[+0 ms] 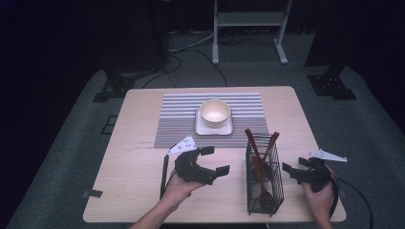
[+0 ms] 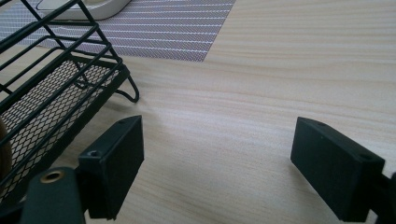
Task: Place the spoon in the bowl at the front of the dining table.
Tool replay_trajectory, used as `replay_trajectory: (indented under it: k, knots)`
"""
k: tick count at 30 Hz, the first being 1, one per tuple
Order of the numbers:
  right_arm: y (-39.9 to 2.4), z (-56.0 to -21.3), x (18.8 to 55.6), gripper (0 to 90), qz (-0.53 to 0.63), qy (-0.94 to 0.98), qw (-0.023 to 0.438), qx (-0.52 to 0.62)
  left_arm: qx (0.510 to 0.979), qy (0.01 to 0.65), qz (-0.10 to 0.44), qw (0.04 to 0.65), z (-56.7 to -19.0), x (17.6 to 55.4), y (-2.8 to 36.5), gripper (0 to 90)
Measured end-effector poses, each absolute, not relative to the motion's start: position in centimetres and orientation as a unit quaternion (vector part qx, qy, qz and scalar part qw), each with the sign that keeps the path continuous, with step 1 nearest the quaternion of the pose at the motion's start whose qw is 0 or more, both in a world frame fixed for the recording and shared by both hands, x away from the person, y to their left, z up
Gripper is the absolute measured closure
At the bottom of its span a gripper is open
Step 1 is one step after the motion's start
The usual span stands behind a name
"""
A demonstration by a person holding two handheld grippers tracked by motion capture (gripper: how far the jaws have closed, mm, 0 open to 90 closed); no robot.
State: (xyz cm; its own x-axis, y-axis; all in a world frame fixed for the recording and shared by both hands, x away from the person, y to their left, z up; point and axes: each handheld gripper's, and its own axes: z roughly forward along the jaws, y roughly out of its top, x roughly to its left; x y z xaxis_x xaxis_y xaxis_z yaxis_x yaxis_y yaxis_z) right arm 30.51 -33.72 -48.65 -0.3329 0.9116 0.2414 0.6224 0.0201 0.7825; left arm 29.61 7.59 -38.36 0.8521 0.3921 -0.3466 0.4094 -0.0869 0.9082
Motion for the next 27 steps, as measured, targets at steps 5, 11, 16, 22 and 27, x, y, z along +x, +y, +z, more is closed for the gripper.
replay_trajectory:
  k: [5,11,16,22,27]
  knots:
    - [-33.7,-48.7,30.5,16.1,0.43,0.694,0.168,0.552,0.74,0.266,-0.01,0.618,-37.9,29.7,6.9,1.7]
    - [-33.7,-48.6,30.5,16.1,0.43,0.695,0.168,0.551,0.739,0.261,-0.012,0.621,-37.5,29.7,6.1,1.7]
    - [-33.7,-48.7,30.5,16.1,0.43,0.695,0.168,0.551,0.742,0.256,-0.011,0.619,-37.0,29.8,5.6,1.7]
    - [-33.7,-48.6,30.5,16.1,0.43,0.695,0.168,0.551,0.742,0.253,-0.015,0.62,-36.7,29.9,5.0,3.0]
    - [-33.7,-48.6,30.5,16.1,0.43,0.695,0.168,0.551,0.743,0.254,-0.013,0.62,-36.6,30.0,4.5,3.5]
